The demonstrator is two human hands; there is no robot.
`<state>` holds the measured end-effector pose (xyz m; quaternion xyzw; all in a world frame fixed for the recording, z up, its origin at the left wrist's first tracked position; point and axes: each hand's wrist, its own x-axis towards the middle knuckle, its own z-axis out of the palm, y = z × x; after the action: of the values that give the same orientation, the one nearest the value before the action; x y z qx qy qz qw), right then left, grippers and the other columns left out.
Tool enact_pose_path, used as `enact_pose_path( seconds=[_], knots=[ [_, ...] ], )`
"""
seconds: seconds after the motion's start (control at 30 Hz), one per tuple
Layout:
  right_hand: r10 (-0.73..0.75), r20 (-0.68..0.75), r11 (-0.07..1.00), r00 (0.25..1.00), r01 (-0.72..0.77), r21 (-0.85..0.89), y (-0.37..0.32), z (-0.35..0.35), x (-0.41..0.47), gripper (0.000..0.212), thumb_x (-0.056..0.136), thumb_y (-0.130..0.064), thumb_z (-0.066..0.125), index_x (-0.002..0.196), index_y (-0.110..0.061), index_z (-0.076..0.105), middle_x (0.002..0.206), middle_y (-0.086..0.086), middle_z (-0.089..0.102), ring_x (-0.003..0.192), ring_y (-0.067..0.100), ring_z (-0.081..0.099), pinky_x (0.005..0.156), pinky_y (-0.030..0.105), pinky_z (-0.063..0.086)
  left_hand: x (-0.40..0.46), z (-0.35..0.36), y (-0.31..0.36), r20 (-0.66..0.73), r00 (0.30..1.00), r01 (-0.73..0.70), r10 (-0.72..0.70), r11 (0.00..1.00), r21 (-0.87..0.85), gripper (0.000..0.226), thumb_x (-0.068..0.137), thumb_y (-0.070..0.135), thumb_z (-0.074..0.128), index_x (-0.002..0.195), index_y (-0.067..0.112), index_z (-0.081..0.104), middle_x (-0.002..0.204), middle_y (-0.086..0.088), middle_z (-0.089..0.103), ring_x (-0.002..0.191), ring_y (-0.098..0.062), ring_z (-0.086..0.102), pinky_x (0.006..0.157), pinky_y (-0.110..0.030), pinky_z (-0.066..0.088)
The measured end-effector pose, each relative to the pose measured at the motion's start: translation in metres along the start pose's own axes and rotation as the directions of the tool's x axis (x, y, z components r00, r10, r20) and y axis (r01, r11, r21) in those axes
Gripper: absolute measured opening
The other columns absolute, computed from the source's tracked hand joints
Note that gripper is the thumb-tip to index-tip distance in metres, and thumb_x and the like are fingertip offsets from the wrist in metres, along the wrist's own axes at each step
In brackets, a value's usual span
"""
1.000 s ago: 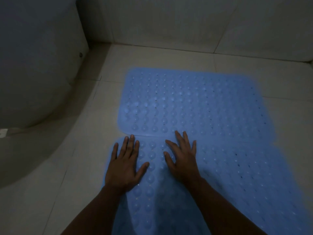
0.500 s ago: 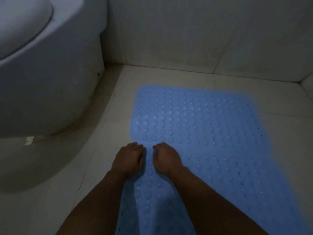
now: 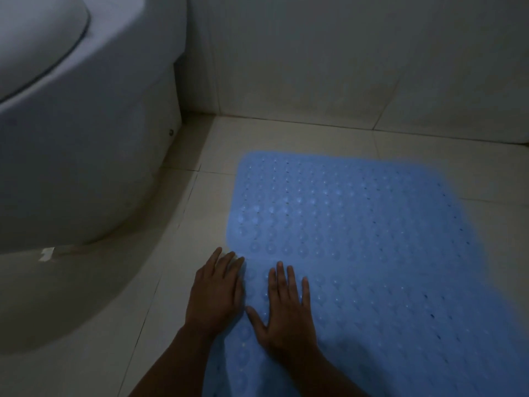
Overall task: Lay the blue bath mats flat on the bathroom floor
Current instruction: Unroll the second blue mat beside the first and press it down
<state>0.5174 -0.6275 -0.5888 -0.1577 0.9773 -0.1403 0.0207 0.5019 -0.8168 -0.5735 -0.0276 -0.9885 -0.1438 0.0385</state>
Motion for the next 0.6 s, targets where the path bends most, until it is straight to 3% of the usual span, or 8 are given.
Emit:
enact_pose_path(
  seconds=[0.1, 0.2, 0.23, 0.3, 0.37, 0.5, 0.6],
  knots=[
    [-0.001, 0.064, 1.0, 0.998, 0.0, 0.019, 0.0, -0.002, 0.002, 0.096, 0.092, -0.077, 0.029, 0.16, -0.012, 0.01, 0.169, 0.005, 0.0, 0.156, 0.026, -0.005, 0.124, 0.057, 0.003, 0.0, -0.001, -0.006, -0.002, 0.999, 0.032, -0.032, 0.999, 0.021, 0.049, 0.101, 0.039, 0.036, 0.138, 0.018, 0.061, 0.145, -0.006, 0.057, 0.146, -0.029, 0.039, 0.103, -0.045, 0.046],
    [0.033, 0.344, 0.997, 0.938, -0.056, 0.056, 0.0, -0.02, 0.015, 0.1, 0.09, -0.078, 0.028, 0.16, -0.015, -0.006, 0.167, 0.003, -0.021, 0.153, 0.024, -0.022, 0.122, 0.056, -0.012, 0.0, -0.007, -0.004, -0.017, 0.999, 0.052, -0.051, 0.999, 0.014, 0.047, 0.101, 0.038, 0.037, 0.137, 0.018, 0.061, 0.146, -0.007, 0.057, 0.147, -0.03, 0.038, 0.102, -0.047, 0.046],
    [0.05, 0.454, 0.993, 0.89, -0.091, 0.069, 0.001, -0.03, 0.027, 0.098, 0.092, -0.075, 0.031, 0.16, -0.014, -0.006, 0.166, 0.003, -0.022, 0.153, 0.025, -0.021, 0.122, 0.054, -0.012, 0.001, -0.009, 0.0, -0.023, 0.998, 0.058, -0.058, 0.998, 0.005, 0.048, 0.1, 0.038, 0.036, 0.136, 0.019, 0.061, 0.146, -0.007, 0.057, 0.146, -0.031, 0.038, 0.101, -0.048, 0.046],
    [0.062, 0.592, 0.962, 0.804, -0.206, 0.178, 0.006, -0.065, 0.055, 0.084, 0.098, -0.061, 0.041, 0.16, -0.011, 0.013, 0.169, 0.007, 0.0, 0.156, 0.025, 0.003, 0.125, 0.044, 0.003, 0.003, -0.014, 0.016, -0.036, 0.995, 0.093, -0.094, 0.995, -0.034, 0.05, 0.098, 0.037, 0.034, 0.136, 0.019, 0.061, 0.146, -0.008, 0.056, 0.146, -0.034, 0.039, 0.101, -0.051, 0.046],
    [0.097, 0.554, 0.897, 0.827, -0.314, 0.312, 0.021, -0.101, 0.08, 0.065, 0.1, -0.047, 0.052, 0.151, -0.009, 0.04, 0.161, 0.01, 0.034, 0.148, 0.024, 0.033, 0.119, 0.032, 0.024, 0.005, -0.013, 0.038, -0.033, 0.994, 0.105, -0.107, 0.992, -0.065, 0.051, 0.096, 0.036, 0.035, 0.134, 0.016, 0.063, 0.145, -0.011, 0.057, 0.144, -0.037, 0.041, 0.101, -0.053, 0.048],
    [0.188, 0.342, 0.894, 0.921, -0.305, 0.33, 0.06, -0.134, 0.086, 0.048, 0.096, -0.037, 0.061, 0.139, -0.016, 0.059, 0.149, 0.005, 0.053, 0.138, 0.021, 0.048, 0.114, 0.026, 0.033, 0.007, 0.013, 0.094, 0.023, 0.991, -0.129, 0.131, 0.989, -0.069, 0.052, 0.096, 0.034, 0.04, 0.136, 0.008, 0.062, 0.148, -0.017, 0.054, 0.145, -0.042, 0.039, 0.103, -0.058, 0.049],
    [0.212, 0.231, 0.887, 0.95, -0.286, 0.363, 0.083, -0.14, 0.07, 0.041, 0.097, -0.034, 0.059, 0.135, -0.019, 0.062, 0.144, 0.003, 0.057, 0.134, 0.019, 0.052, 0.113, 0.028, 0.035, -0.001, 0.043, 0.137, 0.162, 0.969, -0.178, 0.188, 0.981, -0.078, 0.069, 0.103, 0.054, 0.031, 0.159, 0.014, 0.029, 0.17, -0.012, 0.013, 0.157, -0.036, 0.001, 0.124, -0.057, 0.017]
  ],
)
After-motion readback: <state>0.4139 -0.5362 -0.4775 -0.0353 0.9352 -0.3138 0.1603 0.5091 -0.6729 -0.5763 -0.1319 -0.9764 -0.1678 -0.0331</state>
